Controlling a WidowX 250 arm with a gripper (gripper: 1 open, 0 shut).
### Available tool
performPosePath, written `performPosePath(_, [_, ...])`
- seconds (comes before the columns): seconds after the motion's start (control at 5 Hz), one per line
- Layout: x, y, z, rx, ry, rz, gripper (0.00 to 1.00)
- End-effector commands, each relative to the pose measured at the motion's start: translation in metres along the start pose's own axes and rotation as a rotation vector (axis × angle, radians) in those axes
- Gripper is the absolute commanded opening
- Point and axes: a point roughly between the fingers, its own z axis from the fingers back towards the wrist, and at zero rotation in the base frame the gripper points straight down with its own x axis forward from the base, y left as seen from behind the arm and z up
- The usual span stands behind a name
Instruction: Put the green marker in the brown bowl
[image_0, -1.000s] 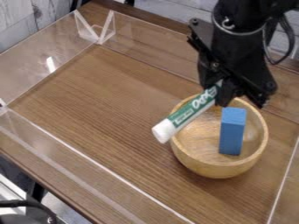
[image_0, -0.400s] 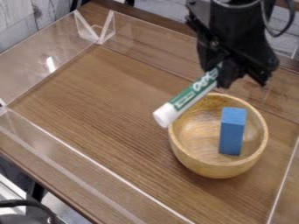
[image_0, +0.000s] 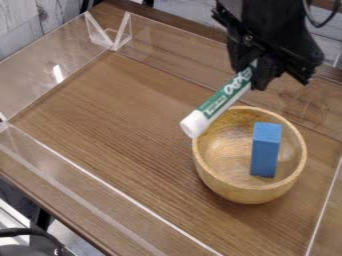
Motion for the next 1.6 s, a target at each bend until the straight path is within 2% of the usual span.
performPosePath(0.0, [0.016,0.006,0.011,0.019,-0.057,0.067,0.00])
performPosePath(0.4, [0.026,0.012,0.006,0.062,-0.050,0.161,0.00])
performPosePath(1.4, [0.032,0.017,-0.006,0.177,-0.025,0.355,0.00])
